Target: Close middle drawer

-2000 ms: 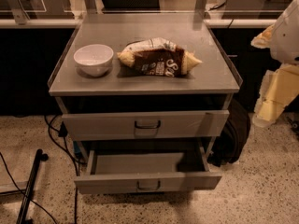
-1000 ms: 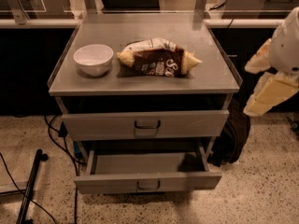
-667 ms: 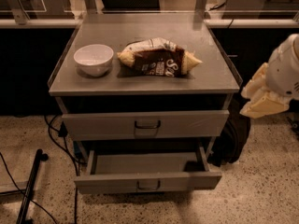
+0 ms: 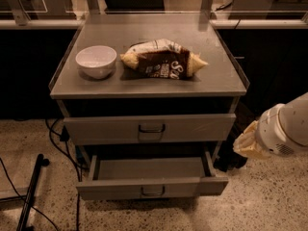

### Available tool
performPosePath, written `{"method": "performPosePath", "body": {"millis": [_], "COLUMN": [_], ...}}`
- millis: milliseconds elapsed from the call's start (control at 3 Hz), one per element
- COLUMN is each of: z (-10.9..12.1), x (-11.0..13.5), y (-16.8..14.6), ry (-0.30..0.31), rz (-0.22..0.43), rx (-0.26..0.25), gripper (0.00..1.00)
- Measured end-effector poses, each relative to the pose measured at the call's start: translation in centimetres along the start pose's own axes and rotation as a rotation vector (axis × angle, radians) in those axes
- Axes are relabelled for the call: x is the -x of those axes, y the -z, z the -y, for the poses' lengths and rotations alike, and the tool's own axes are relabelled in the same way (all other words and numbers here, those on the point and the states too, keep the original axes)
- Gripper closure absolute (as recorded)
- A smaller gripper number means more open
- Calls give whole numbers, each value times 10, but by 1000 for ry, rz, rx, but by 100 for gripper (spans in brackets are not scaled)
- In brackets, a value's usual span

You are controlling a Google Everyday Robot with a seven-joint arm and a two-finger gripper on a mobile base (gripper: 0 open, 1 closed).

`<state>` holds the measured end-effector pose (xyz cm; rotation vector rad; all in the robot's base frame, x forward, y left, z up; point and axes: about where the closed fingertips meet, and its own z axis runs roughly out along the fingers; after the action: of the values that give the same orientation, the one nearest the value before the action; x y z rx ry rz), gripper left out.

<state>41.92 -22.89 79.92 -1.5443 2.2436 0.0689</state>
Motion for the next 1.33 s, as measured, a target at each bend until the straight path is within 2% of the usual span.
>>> {"method": "performPosePath", "body": {"millis": [333, 667, 1000, 1333], "z": [-2, -18, -44, -81], "x": [-1, -38, -76, -104], "y": [-1, -49, -105, -167], "ry": [9, 15, -11, -47], "rz": [-7, -28, -26, 15], "rx": [-1, 17, 66, 136], "gripper": [100, 100, 100, 100]}}
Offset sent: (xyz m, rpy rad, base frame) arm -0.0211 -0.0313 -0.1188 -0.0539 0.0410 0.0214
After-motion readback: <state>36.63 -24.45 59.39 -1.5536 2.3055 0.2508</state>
